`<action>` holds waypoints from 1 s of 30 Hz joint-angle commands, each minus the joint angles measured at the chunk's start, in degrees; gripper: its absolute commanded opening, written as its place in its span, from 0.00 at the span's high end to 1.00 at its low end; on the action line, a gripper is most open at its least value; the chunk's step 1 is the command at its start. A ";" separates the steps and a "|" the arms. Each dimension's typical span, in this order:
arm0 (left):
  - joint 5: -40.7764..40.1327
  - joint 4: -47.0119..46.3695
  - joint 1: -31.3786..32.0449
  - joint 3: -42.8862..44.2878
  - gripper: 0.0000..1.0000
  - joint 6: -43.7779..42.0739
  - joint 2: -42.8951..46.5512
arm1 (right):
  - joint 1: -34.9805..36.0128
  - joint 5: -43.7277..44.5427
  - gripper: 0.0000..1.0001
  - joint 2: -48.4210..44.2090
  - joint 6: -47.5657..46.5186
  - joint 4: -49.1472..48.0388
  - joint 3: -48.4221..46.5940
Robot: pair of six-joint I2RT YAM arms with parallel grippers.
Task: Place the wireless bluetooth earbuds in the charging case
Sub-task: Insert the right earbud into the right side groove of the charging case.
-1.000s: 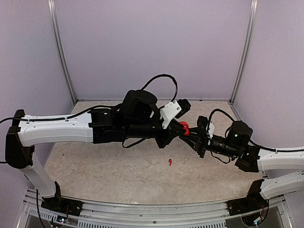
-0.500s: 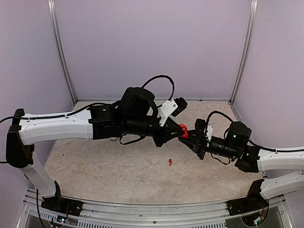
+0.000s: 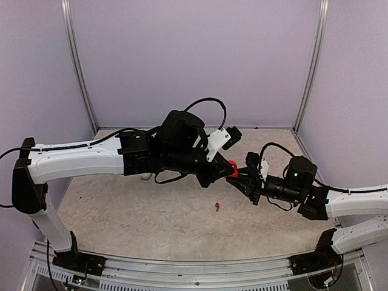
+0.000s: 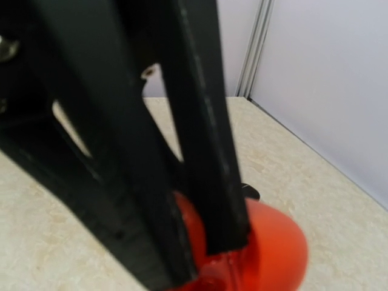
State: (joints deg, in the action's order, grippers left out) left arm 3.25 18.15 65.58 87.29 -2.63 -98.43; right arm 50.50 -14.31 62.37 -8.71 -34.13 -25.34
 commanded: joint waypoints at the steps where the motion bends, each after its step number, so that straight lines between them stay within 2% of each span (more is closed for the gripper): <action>1: -4.97 3.02 -0.52 0.35 0.93 -0.30 -2.68 | 1.63 -4.96 1.00 -1.58 2.65 -11.16 -1.01; 7: -6.09 3.04 -0.13 0.93 0.88 -0.49 -3.49 | 1.67 -6.65 1.00 -1.69 6.33 -15.60 -0.07; 15: -7.71 3.40 0.37 2.23 0.77 -0.75 -4.19 | 1.64 -7.25 1.00 -1.10 7.82 -16.17 0.24; 23: -9.28 0.15 0.82 -0.28 0.54 -1.59 -1.17 | 1.61 -5.78 1.00 -1.49 8.18 -15.50 0.80; 30: -9.74 -3.84 1.55 -4.34 0.44 -2.90 2.69 | 1.62 -5.12 1.00 -1.58 8.45 -15.53 1.10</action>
State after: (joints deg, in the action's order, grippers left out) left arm -2.20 15.44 67.68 85.89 -3.97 -97.30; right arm 50.52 -14.63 62.35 -0.30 -42.04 -23.68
